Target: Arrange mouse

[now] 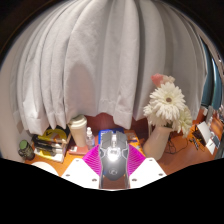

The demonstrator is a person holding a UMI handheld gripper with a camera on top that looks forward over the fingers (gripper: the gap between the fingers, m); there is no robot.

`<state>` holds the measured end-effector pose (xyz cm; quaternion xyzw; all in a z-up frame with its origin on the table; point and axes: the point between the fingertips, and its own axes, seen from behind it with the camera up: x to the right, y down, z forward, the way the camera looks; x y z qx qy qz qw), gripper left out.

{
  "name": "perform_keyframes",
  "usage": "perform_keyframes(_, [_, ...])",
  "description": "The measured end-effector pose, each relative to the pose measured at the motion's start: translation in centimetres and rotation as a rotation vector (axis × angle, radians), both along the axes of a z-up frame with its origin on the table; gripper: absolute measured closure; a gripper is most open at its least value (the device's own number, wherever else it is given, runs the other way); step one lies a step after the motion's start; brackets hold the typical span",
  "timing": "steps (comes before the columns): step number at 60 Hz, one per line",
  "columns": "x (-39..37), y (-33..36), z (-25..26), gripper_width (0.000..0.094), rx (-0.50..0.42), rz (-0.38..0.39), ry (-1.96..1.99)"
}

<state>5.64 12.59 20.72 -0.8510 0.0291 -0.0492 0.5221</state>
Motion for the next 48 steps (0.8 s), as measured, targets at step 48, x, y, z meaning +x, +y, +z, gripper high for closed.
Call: perform_keyframes(48, [-33.9,-5.8,-20.8,0.0630,-0.321,0.238,0.061])
